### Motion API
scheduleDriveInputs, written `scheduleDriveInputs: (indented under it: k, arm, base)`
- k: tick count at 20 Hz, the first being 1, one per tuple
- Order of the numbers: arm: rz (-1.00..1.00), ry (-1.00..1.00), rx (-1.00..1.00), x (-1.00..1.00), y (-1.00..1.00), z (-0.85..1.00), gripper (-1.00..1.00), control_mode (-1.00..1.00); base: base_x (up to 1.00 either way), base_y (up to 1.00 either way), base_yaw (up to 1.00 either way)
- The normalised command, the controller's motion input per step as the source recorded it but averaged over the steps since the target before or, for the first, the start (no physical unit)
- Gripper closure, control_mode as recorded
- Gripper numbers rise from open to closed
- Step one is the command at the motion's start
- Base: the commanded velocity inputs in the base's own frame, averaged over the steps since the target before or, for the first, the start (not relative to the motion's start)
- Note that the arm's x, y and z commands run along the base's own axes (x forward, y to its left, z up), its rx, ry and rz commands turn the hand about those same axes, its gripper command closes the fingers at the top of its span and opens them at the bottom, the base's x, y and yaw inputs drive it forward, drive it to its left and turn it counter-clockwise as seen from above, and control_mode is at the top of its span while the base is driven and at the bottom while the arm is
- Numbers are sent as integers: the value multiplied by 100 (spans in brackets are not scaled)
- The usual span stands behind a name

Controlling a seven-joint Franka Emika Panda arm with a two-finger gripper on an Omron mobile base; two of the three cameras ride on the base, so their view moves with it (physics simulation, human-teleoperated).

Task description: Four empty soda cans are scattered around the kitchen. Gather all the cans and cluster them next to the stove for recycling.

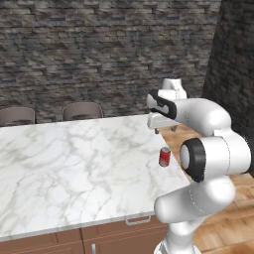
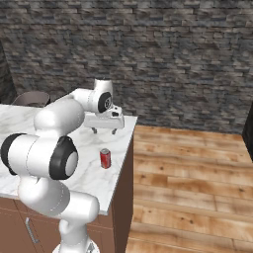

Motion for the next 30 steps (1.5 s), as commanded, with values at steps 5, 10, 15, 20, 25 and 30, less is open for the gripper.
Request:
scheduleDriveInputs:
  k: [5, 10, 15, 20, 25, 30]
  arm:
    - [0, 0, 4, -10, -22, -12, -100, -100]
    - [0, 0, 0, -25, -10, -23, -100, -100]
    - [0, 0, 0, -6, 0, -19, -100, -100]
    - [0, 0, 0, 0, 0, -3, -100, -100]
    - [0, 0, 0, 0, 0, -11, -100, -100]
    - [0, 0, 0, -4, 3, -15, -100, -100]
  base:
    - [0, 0, 0]
    - [0, 0, 0]
    - [0, 0, 0]
    - [0, 0, 0]
    - [0, 0, 0]
    - [0, 0, 0]
